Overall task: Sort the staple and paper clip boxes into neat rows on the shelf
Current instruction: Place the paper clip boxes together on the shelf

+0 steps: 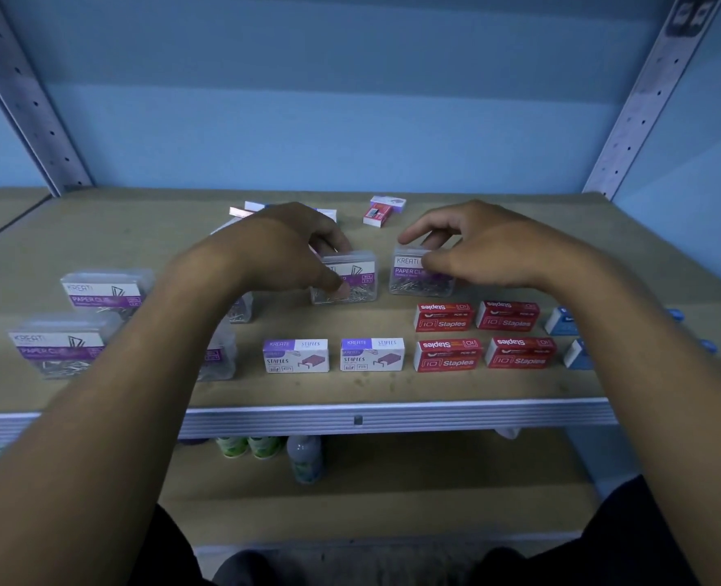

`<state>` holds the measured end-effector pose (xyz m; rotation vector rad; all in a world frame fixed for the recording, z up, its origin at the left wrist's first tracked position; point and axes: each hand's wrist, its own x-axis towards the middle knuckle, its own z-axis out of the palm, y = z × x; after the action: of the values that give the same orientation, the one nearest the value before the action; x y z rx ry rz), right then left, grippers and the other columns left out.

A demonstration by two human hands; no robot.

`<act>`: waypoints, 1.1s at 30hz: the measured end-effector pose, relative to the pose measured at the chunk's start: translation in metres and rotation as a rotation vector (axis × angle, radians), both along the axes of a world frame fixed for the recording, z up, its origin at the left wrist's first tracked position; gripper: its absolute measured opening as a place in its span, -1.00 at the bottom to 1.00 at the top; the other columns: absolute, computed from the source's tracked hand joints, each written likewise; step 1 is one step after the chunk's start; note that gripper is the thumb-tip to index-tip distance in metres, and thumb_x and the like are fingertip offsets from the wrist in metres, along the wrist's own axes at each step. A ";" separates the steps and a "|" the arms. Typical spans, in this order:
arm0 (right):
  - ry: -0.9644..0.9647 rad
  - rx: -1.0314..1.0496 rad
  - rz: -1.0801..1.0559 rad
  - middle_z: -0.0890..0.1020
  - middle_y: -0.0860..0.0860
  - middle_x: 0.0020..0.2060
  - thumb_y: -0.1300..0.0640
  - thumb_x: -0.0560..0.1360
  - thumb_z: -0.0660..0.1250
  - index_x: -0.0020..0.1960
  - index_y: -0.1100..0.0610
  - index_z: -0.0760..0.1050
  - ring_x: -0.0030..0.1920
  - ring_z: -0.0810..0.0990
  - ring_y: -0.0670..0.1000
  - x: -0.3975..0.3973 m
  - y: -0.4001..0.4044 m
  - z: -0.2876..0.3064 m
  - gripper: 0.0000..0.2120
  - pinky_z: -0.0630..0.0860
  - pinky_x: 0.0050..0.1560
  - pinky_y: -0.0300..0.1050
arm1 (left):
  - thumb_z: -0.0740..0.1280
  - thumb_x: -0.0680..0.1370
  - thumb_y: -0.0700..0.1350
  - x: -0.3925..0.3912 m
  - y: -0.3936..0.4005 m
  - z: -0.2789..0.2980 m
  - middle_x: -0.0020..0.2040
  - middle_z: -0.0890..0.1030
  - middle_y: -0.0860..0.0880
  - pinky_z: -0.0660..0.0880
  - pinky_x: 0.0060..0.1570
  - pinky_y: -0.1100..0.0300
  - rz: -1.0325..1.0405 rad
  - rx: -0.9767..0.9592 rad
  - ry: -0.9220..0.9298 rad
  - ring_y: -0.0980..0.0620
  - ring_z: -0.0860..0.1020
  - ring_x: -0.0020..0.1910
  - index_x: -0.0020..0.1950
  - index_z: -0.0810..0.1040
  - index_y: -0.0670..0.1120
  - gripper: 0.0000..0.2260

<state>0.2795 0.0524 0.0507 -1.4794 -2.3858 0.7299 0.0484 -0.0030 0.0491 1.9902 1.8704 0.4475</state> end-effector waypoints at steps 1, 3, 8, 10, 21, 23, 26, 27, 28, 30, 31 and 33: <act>0.002 0.001 0.000 0.62 -0.23 0.00 0.07 0.53 0.40 0.22 -0.23 0.59 -0.11 0.59 -0.25 0.001 0.000 0.001 -0.68 0.42 -0.11 -0.29 | 0.54 0.40 -0.07 -0.001 0.001 0.000 0.07 0.63 0.14 0.43 -0.08 0.35 0.000 0.013 -0.018 0.13 0.57 0.03 0.14 0.65 0.08 -0.68; 0.010 0.004 -0.004 0.63 -0.22 0.02 0.06 0.52 0.43 0.23 -0.21 0.59 -0.08 0.60 -0.25 0.003 -0.001 0.003 -0.68 0.44 -0.08 -0.29 | 0.55 0.39 -0.08 -0.003 0.002 0.000 0.01 0.64 0.17 0.44 -0.11 0.37 0.008 0.033 -0.049 0.14 0.60 0.00 0.08 0.67 0.08 -0.72; -0.013 0.035 -0.018 0.65 -0.22 0.03 0.10 0.49 0.50 0.23 -0.17 0.62 -0.13 0.58 -0.30 0.003 -0.004 0.004 -0.66 0.40 -0.18 -0.37 | 0.57 0.39 -0.11 -0.003 0.001 -0.001 -0.04 0.68 0.10 0.55 -0.13 0.29 0.008 0.026 -0.093 0.14 0.64 -0.17 0.05 0.70 0.03 -0.75; -0.007 0.050 -0.031 0.66 -0.21 0.03 0.10 0.49 0.50 0.21 -0.16 0.63 -0.12 0.57 -0.30 0.001 -0.005 0.004 -0.67 0.38 -0.20 -0.39 | 0.57 0.39 -0.11 -0.003 -0.001 0.001 -0.04 0.69 0.08 0.56 -0.08 0.25 0.015 0.030 -0.092 0.07 0.67 -0.17 0.05 0.69 0.01 -0.75; 0.136 0.116 0.006 0.66 -0.19 -0.03 0.13 0.45 0.52 0.14 -0.14 0.67 -0.09 0.64 -0.20 -0.040 -0.017 0.017 -0.70 0.60 0.03 -0.22 | 0.55 0.41 -0.04 -0.043 -0.020 0.037 -0.09 0.69 0.14 0.54 -0.16 0.28 0.055 0.231 -0.038 0.08 0.66 -0.12 0.03 0.69 0.06 -0.78; 0.143 0.111 0.033 0.68 -0.16 -0.03 0.14 0.46 0.52 0.13 -0.14 0.67 -0.07 0.68 -0.11 -0.052 -0.018 0.019 -0.71 0.63 0.11 -0.09 | 0.53 0.42 -0.05 -0.059 -0.025 0.044 -0.08 0.68 0.15 0.51 -0.17 0.32 0.060 0.260 0.004 0.16 0.63 -0.14 0.02 0.69 0.07 -0.81; 0.147 0.108 0.076 0.70 -0.15 -0.04 0.14 0.46 0.51 0.13 -0.13 0.68 -0.09 0.72 -0.03 -0.071 -0.018 0.025 -0.71 0.63 0.13 -0.05 | 0.52 0.43 -0.07 -0.086 -0.033 0.052 -0.05 0.68 0.17 0.44 -0.19 0.39 0.082 0.257 0.062 0.20 0.63 -0.15 0.04 0.69 0.07 -0.80; 0.151 0.108 0.089 0.70 -0.14 -0.04 0.15 0.46 0.50 0.13 -0.12 0.68 -0.09 0.73 -0.01 -0.078 -0.018 0.026 -0.71 0.64 0.13 -0.04 | 0.52 0.43 -0.07 -0.095 -0.034 0.054 -0.05 0.68 0.17 0.44 -0.20 0.38 0.093 0.248 0.069 0.17 0.64 -0.15 0.04 0.68 0.08 -0.80; 0.155 0.109 0.103 0.70 -0.13 -0.03 0.16 0.46 0.50 0.14 -0.11 0.68 -0.08 0.73 0.01 -0.085 -0.018 0.029 -0.71 0.65 0.12 -0.03 | 0.52 0.43 -0.07 -0.104 -0.036 0.056 -0.05 0.67 0.18 0.45 -0.20 0.36 0.103 0.241 0.078 0.14 0.65 -0.14 0.04 0.68 0.09 -0.80; 0.150 0.113 0.133 0.69 -0.12 -0.02 0.17 0.46 0.50 0.16 -0.09 0.68 -0.07 0.72 -0.02 -0.099 -0.017 0.032 -0.70 0.65 0.12 -0.03 | 0.51 0.45 -0.07 -0.121 -0.040 0.057 -0.05 0.67 0.18 0.44 -0.23 0.34 0.123 0.226 0.102 0.14 0.65 -0.13 0.05 0.68 0.10 -0.80; 0.141 0.117 0.149 0.69 -0.12 -0.01 0.16 0.46 0.49 0.16 -0.09 0.68 -0.06 0.71 -0.05 -0.106 -0.016 0.034 -0.70 0.65 0.12 -0.03 | 0.51 0.45 -0.08 -0.130 -0.041 0.056 -0.05 0.67 0.18 0.42 -0.25 0.35 0.134 0.216 0.112 0.15 0.64 -0.13 0.05 0.68 0.10 -0.81; 0.122 0.117 0.177 0.70 -0.13 -0.01 0.16 0.46 0.48 0.17 -0.08 0.67 -0.09 0.71 -0.08 -0.118 -0.015 0.037 -0.70 0.64 0.12 -0.04 | 0.50 0.46 -0.08 -0.146 -0.043 0.055 -0.04 0.67 0.18 0.40 -0.27 0.35 0.150 0.190 0.122 0.17 0.63 -0.11 0.05 0.67 0.10 -0.81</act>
<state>0.1614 0.0373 0.0879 -1.1559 -2.4415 0.6839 -0.0973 -0.0464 0.1040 2.0457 2.1334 0.5773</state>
